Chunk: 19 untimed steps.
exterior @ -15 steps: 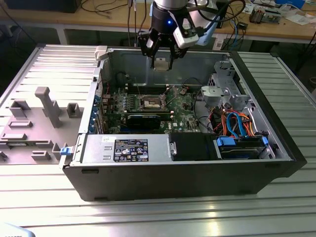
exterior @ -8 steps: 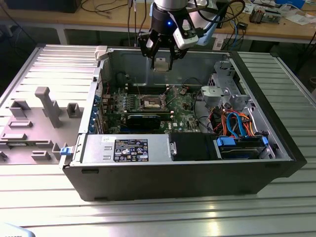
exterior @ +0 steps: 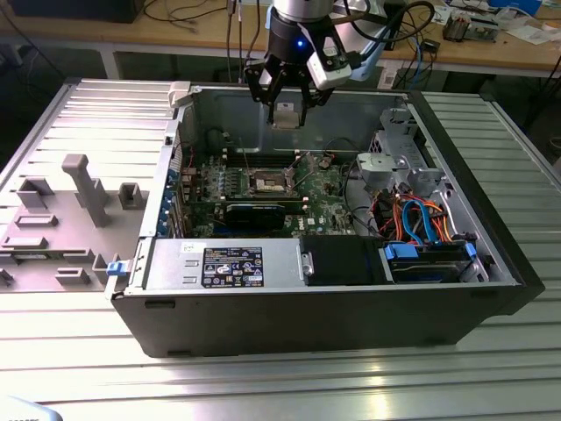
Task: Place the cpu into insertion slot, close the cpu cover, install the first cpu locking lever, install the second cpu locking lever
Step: 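Place the cpu into insertion slot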
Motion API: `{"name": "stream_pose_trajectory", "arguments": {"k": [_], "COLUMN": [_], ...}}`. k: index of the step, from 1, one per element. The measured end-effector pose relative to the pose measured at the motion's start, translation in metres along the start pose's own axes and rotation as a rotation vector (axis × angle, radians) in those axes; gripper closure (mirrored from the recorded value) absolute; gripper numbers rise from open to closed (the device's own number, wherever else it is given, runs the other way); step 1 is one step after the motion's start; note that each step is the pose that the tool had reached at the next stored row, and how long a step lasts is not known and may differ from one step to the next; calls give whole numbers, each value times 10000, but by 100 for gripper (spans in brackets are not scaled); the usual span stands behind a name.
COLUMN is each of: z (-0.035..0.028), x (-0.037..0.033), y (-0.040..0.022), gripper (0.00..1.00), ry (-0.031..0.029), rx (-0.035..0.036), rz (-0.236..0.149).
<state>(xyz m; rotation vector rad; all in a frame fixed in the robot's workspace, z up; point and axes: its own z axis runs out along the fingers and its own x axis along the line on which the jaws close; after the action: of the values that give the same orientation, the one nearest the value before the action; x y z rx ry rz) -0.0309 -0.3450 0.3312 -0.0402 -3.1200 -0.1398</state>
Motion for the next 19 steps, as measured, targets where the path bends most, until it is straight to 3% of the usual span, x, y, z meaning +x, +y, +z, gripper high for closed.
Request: {"name": "stream_pose_trajectory", "arguments": {"k": [19], "z": [43], "x": [-1], "y": [-5], "gripper": [45], "ry": [0], "rx": [1], "rz": [-2]}}
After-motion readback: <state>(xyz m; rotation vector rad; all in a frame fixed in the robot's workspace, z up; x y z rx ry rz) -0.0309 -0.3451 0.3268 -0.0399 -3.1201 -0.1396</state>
